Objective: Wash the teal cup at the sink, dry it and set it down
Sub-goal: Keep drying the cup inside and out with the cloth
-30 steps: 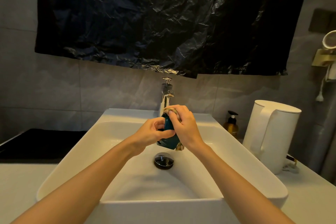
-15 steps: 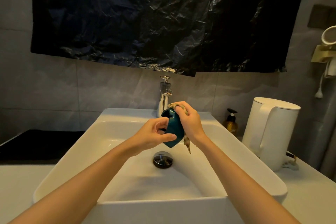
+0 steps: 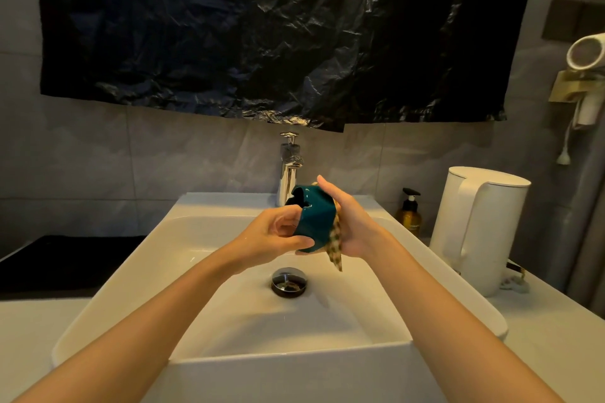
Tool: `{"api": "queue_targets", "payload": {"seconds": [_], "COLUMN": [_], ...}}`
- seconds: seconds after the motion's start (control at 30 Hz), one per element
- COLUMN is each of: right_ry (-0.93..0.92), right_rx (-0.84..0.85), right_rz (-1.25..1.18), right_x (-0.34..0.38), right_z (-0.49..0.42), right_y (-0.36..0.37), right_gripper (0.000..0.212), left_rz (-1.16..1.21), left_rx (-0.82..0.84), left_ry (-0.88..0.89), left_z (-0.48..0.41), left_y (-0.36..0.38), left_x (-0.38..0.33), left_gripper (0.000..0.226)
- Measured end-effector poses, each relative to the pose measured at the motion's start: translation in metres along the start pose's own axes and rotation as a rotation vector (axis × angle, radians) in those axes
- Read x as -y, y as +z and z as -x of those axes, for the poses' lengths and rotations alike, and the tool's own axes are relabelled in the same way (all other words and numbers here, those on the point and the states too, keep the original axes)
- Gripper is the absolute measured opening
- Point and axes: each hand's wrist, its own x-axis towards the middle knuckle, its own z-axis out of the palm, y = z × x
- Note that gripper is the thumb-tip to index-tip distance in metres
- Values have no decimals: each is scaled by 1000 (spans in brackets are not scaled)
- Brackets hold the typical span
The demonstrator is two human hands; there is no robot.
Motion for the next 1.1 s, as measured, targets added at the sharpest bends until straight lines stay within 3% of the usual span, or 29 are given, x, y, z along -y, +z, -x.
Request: {"api": "queue_targets", "payload": {"seconds": [0.3, 0.5, 0.67, 0.73, 0.83, 0.93, 1.0, 1.1], "right_ry": [-180, -488, -509, -714, -1130, -1114, -1072, -818], "right_rx": [-134, -165, -147, -203, -254, -299, -363, -346], "right_rz": [4, 233, 347, 420, 855, 975, 863, 611], "right_x": [-9, -17, -17, -20, -32, -34, -28, -17], "right_z": [-8, -12, -15, -18, -21, -25, -26, -24], "right_y": [13, 21, 20, 19, 18, 24, 26, 20], "right_gripper": [51, 43, 29, 18, 25, 29, 26, 20], "left_rz": [86, 245, 264, 251, 207, 152, 145, 133], "left_rx": [-66, -146, -136, -146, -159, -143, -108, -49], "left_ry": [-112, -154, -145, -132, -110, -104, -112, -137], "left_z": [-10, -12, -13, -13, -12, -11, -11, -10], "left_y": [-4, -9, -12, -13, -15, -15, -13, -11], "left_x": [2, 1, 2, 5, 9, 11, 10, 8], "left_gripper": [36, 31, 34, 35, 35, 30, 25, 25]}}
